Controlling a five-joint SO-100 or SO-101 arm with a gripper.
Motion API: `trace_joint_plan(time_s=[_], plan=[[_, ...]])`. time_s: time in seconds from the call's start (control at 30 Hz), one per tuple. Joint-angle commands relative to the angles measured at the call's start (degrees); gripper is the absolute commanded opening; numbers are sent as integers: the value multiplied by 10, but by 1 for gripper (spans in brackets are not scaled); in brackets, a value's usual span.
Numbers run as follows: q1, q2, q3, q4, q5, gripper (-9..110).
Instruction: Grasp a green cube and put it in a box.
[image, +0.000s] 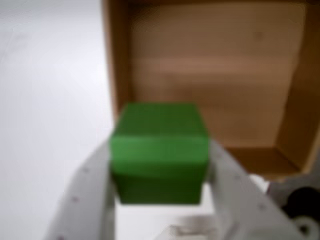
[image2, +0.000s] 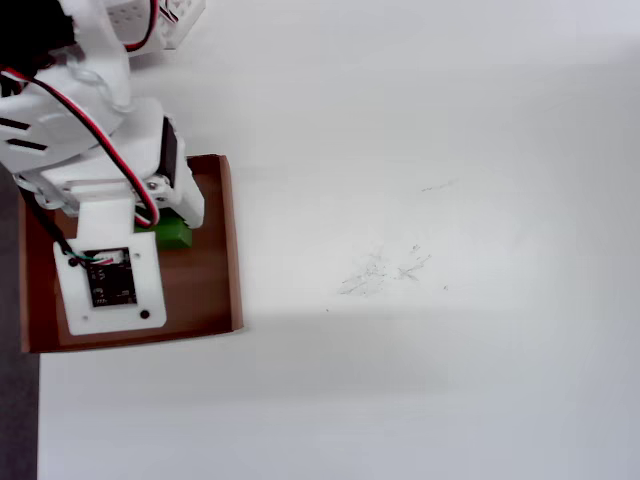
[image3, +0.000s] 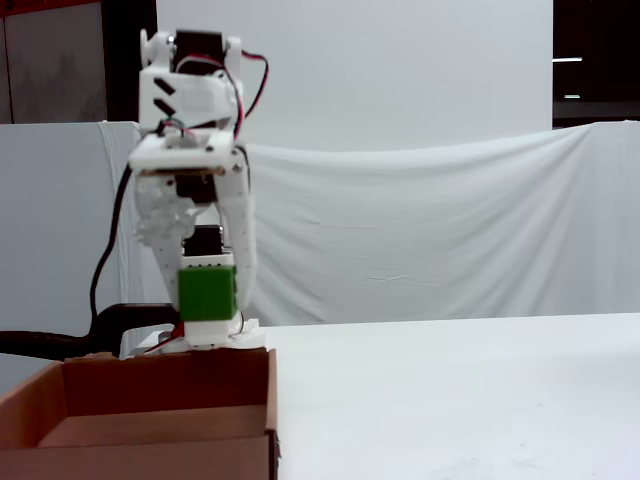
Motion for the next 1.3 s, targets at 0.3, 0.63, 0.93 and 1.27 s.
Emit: trace_joint_plan(time_s=[0.3,0.63,0.93,1.27], plan=[[63,32,190,-194,-83,15],[91,-40,253,-365,-99,17],[93,-47,240,-342,-98,23],[76,52,5,-40,-83,26]])
